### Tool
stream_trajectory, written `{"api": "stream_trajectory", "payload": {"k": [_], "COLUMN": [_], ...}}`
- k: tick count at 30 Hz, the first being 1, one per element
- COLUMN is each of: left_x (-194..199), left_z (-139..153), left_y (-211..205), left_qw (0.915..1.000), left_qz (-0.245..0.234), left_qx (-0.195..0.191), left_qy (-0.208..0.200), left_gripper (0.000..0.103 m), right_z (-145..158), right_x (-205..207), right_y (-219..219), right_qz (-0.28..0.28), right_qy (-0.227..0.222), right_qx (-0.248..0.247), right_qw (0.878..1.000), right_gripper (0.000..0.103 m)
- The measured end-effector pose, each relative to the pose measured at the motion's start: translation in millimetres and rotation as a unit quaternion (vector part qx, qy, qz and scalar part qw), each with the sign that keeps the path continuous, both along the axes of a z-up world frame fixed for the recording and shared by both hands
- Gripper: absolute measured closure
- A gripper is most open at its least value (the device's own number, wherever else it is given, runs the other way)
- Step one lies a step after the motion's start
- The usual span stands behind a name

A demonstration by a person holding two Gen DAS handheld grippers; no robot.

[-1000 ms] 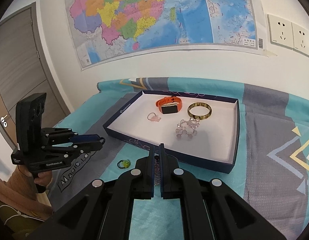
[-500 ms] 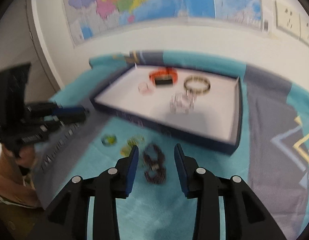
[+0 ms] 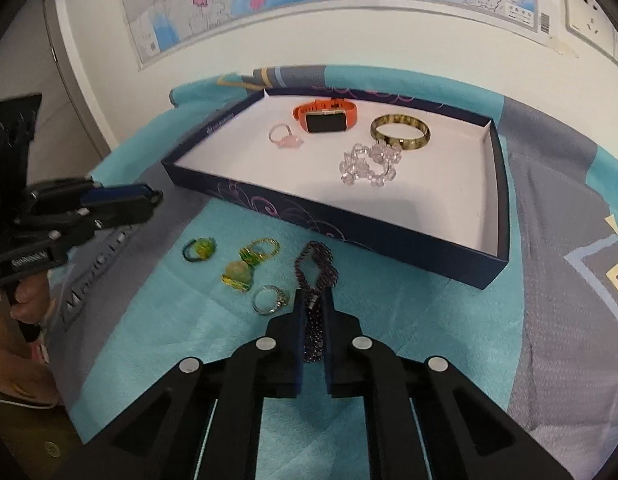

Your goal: Organize jewelry

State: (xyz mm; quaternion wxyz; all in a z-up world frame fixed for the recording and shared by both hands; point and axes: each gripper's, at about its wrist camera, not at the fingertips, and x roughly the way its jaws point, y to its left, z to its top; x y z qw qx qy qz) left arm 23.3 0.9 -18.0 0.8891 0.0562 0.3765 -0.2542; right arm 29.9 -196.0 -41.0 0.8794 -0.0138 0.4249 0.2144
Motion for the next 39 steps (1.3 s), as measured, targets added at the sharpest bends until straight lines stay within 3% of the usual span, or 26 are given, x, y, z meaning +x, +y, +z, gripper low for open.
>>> {"api": "stream_trajectory", "payload": {"k": [19, 39], "left_x": [5, 27], "left_z": [17, 28], "left_y": [-8, -16], "left_qw": [0.9996, 0.9991], "left_qz": [-0.009, -0.009], "left_qx": [0.002, 0.003], "left_qy": [-0.027, -0.042], "left_gripper": [0.081, 0.081], "right_z": [67, 88], "right_x": [-8, 15], "right_y": [-5, -1], "right_qz": [-0.004, 0.001], "right_qy": [-0.084, -0.112], "right_qx": [0.055, 0.045], "right_qw": [0.995, 0.993], "right_gripper": [0.100, 0.100]}}
